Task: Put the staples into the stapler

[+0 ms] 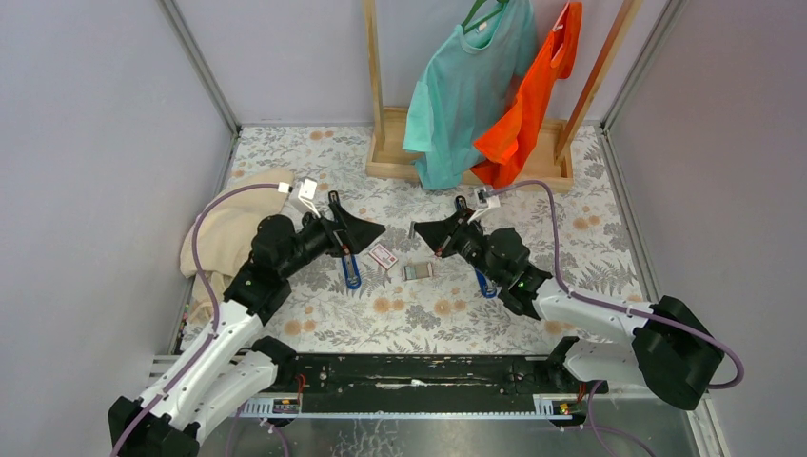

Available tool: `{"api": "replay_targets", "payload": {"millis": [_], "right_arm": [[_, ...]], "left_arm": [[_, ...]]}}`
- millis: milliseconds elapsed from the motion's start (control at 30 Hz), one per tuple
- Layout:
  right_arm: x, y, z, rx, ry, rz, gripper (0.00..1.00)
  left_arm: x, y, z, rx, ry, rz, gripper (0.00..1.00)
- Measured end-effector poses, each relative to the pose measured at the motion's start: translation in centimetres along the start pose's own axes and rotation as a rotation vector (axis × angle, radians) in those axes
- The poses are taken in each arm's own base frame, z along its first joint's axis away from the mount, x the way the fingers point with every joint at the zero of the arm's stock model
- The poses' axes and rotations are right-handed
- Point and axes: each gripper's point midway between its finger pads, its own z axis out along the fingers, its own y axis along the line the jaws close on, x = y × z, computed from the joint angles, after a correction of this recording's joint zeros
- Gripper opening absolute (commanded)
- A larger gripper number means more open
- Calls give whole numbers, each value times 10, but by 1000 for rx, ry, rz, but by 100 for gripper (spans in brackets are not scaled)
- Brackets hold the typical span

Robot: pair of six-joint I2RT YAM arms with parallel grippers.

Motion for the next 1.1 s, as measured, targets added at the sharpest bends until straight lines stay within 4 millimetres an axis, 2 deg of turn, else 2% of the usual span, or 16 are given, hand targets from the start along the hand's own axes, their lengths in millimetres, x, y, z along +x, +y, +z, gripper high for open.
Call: {"api": "replay_targets", "payload": {"millis": [200,400,800,1100], "right_arm": [[-19,31,-3,-149,-88,52,0],[-33,55,-5,-262,-136,94,0],[-29,70,-3,-361,-121,155,0],[-30,77,-4,-406,-125,177,0]], "left_arm": [[2,-23,7,153,-2,-68,88],[5,-36,11,264,2,-122,77],[5,-66,9,423,-9,-159,63],[13,-75,13,460,16,-176,53]]}}
